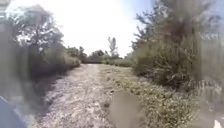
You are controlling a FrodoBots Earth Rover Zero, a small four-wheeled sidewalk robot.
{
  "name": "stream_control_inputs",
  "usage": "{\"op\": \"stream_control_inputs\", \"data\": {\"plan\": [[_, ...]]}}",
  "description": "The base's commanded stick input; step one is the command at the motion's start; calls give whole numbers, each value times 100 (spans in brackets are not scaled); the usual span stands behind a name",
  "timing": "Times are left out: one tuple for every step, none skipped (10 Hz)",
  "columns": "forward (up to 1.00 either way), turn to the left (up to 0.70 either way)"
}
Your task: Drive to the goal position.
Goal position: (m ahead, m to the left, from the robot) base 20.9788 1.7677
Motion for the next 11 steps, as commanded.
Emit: {"op": "stream_control_inputs", "data": {"plan": [[70,0],[70,0],[70,0],[70,0],[70,0],[70,0],[70,0],[70,0],[70,0],[70,0],[70,0]]}}
